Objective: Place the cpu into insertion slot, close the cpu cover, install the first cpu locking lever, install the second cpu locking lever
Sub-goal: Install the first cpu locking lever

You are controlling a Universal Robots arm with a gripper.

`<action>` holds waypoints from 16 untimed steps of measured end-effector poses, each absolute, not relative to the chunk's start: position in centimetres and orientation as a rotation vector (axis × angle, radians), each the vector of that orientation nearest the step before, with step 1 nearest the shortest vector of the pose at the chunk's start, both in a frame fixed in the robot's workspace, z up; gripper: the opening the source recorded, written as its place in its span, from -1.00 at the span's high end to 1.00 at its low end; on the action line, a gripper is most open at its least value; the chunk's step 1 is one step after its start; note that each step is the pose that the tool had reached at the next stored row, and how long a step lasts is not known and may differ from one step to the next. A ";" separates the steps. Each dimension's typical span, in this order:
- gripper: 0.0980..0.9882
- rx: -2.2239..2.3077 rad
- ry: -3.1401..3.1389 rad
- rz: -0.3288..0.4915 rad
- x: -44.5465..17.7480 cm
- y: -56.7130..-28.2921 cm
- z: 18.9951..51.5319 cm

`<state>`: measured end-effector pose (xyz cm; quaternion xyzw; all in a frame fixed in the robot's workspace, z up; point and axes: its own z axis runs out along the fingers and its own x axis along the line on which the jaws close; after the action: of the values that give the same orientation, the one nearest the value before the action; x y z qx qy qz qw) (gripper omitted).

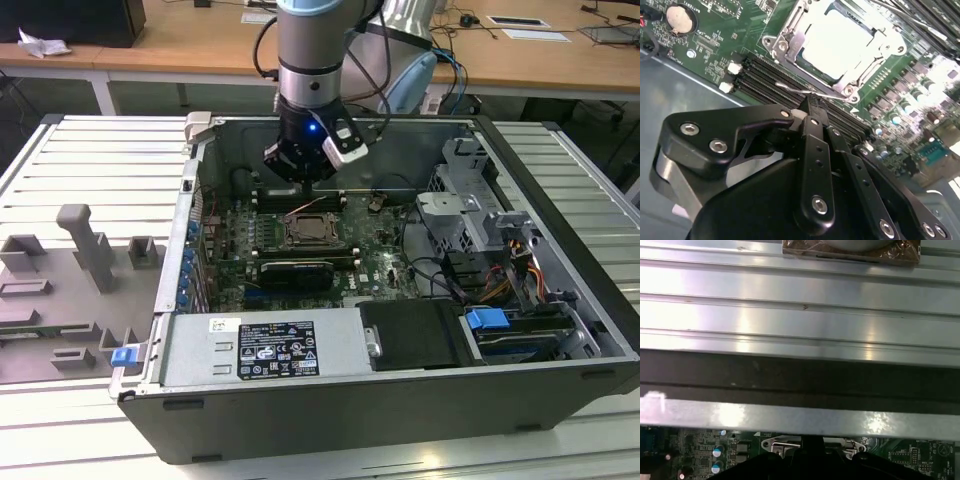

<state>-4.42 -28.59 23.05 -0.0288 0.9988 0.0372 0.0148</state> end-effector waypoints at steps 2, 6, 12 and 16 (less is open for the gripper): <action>0.98 -0.090 3.109 0.116 -4.1 -28.5 22.7; 0.98 -0.089 3.109 0.116 -3.7 -28.4 22.3; 0.98 -0.090 3.109 0.116 -2.8 -28.4 21.8; 0.98 -0.090 3.109 0.116 -2.6 -28.4 21.3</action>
<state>-2.58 -28.42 21.35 -0.0288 0.9988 0.0372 0.0148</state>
